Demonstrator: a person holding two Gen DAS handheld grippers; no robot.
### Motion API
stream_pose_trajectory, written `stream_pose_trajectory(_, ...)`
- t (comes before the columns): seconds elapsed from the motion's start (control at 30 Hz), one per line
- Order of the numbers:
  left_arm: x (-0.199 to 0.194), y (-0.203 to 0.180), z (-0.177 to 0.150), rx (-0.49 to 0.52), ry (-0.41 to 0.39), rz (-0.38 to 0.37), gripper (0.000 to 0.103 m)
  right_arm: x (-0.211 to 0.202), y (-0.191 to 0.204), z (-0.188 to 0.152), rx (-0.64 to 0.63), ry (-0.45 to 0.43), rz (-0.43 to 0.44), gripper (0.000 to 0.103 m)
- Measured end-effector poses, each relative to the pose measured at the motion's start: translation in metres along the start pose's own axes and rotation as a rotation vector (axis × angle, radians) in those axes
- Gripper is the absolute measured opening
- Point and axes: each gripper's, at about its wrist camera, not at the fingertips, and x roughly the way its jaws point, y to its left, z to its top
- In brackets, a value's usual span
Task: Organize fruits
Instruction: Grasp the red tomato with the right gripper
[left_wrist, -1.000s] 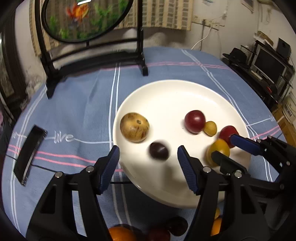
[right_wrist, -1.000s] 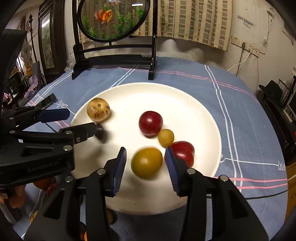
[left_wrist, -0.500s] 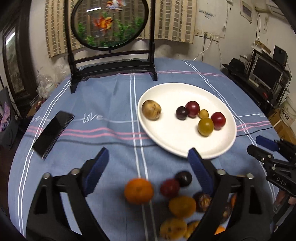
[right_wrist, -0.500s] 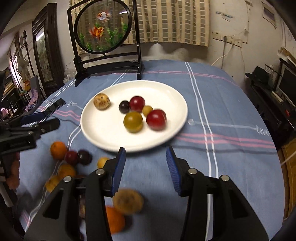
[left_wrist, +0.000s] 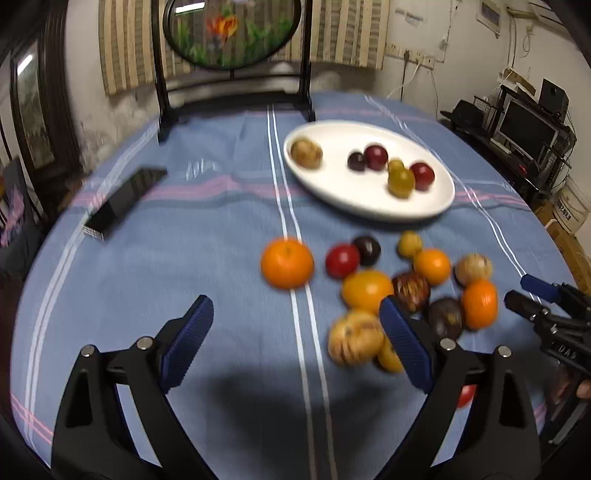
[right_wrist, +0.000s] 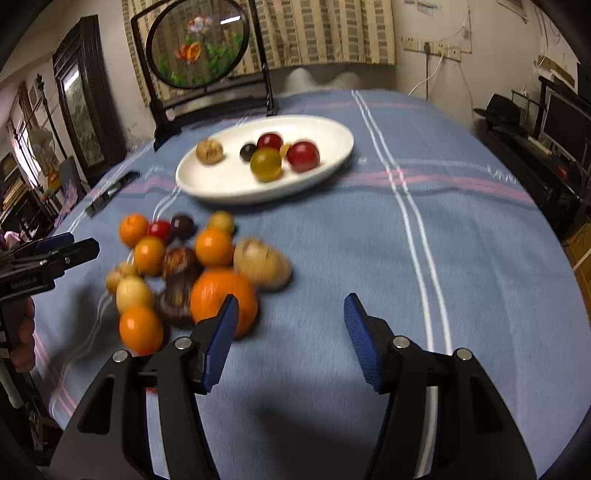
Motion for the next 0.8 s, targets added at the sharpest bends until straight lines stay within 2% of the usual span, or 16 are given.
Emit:
stream_pose_trajectory(0.37, -0.003, 0.0, -0.027, 0.003, 0.04, -0.02, 0.093, -0.01, 0.014, -0.028, -0.042, 0.03, 0.025, 0.06)
stream_pose_trajectory(0.47, 0.0, 0.0, -0.029, 0.001, 0.05, -0.027, 0.093, -0.012, 0.024, -0.03, -0.062, 0.04, 0.058, 0.06)
stream_pose_trajectory(0.6, 0.005, 0.0, -0.033, -0.002, 0.07, -0.035, 0.093, -0.016, 0.051, -0.031, -0.126, 0.063, 0.15, 0.06)
stream_pose_trajectory(0.8, 0.008, 0.001, -0.038, -0.001, 0.085, -0.043, 0.093, -0.011, 0.087, -0.037, -0.241, 0.086, 0.176, 0.06)
